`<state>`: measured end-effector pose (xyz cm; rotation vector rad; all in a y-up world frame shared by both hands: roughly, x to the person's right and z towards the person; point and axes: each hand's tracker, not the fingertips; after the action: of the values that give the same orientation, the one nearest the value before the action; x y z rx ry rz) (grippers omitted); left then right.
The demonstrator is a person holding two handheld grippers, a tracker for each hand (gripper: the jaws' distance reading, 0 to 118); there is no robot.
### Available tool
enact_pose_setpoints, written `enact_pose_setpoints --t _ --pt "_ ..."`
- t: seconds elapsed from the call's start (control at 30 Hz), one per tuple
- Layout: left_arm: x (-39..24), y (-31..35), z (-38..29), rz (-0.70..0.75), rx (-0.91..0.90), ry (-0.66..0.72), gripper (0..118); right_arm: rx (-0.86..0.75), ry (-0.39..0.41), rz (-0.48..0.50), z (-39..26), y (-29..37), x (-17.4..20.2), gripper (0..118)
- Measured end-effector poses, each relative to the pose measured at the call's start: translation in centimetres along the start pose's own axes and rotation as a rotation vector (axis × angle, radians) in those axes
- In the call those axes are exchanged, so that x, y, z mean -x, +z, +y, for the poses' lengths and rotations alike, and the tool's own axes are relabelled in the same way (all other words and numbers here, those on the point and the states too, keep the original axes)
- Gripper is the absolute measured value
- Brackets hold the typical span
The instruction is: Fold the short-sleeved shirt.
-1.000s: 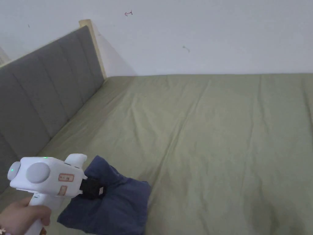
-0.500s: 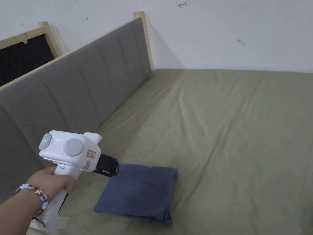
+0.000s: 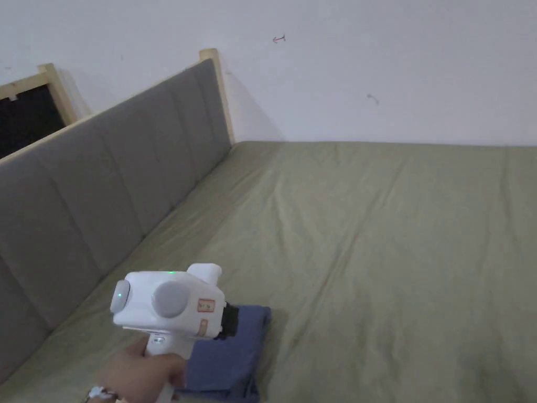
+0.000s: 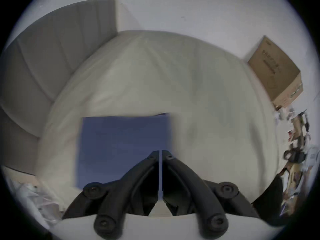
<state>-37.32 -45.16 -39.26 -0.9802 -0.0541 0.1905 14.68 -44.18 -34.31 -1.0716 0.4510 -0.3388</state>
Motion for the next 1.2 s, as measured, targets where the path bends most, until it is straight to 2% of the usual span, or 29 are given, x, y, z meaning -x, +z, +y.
enact_pose_setpoints --t 0.13,0.23,0.3,0.4,0.5,0.6,0.73,0.77,0.8,0.87,0.93,0.97,1.03,1.1,1.2 --pt "-11.5 -1.0 -0.5 -0.154 -0.087 0.014 3 -0.02 0.011 -0.013 1.3 2.3 -0.4 0" --pt "-18.9 0.5 -0.3 -0.255 -0.218 0.031 3 -0.127 0.042 -0.074 3.3 5.2 0.0 0" --pt "-22.6 2.1 0.5 -0.309 -0.313 -0.009 3 -0.213 0.068 -0.088 4.7 7.3 0.7 0" --pt "-26.2 6.0 2.0 -0.302 -0.47 -0.064 3 -0.376 0.099 -0.073 6.3 10.8 2.6 0" --pt "-28.0 10.1 2.8 -0.256 -0.688 -0.088 3 -0.57 0.195 -0.082 7.3 13.6 4.6 0" --pt "-29.2 13.2 3.5 -0.118 -0.874 -0.163 3 -0.773 0.296 -0.13 7.4 15.2 6.7 0" --pt "-29.8 15.4 3.2 -0.025 -1.013 -0.188 4 -0.983 0.294 -0.165 7.0 15.1 7.3 1" --pt "-29.6 15.9 2.9 -0.025 -1.044 -0.175 7 -1.01 0.287 -0.183 6.9 14.9 7.4 7" --pt "-29.3 16.1 2.5 -0.027 -1.063 -0.158 15 -1.02 0.28 -0.201 6.9 14.6 7.4 18" --pt "-28.7 16.6 1.9 -0.035 -1.078 -0.139 58 -1.024 0.279 -0.229 6.7 14.0 7.6 53" --pt "-28.0 16.9 1.5 -0.024 -1.08 -0.134 102 -1.042 0.304 -0.298 6.4 13.6 8.0 91" --pt "-27.7 17.0 1.2 -0.015 -1.089 -0.131 108 -1.05 0.311 -0.318 6.3 13.4 8.3 100" --pt "-27.2 17.2 0.8 0.007 -1.099 -0.139 109 -1.082 0.306 -0.338 5.7 13.3 8.7 115" --pt "-27.0 17.3 0.8 0.017 -1.072 -0.154 112 -1.099 0.301 -0.321 5.2 13.5 9.1 118" --pt "-26.6 17.2 0.6 0.044 -1.034 -0.104 112 -1.091 0.31 -0.33 5.2 13.7 9.5 118"
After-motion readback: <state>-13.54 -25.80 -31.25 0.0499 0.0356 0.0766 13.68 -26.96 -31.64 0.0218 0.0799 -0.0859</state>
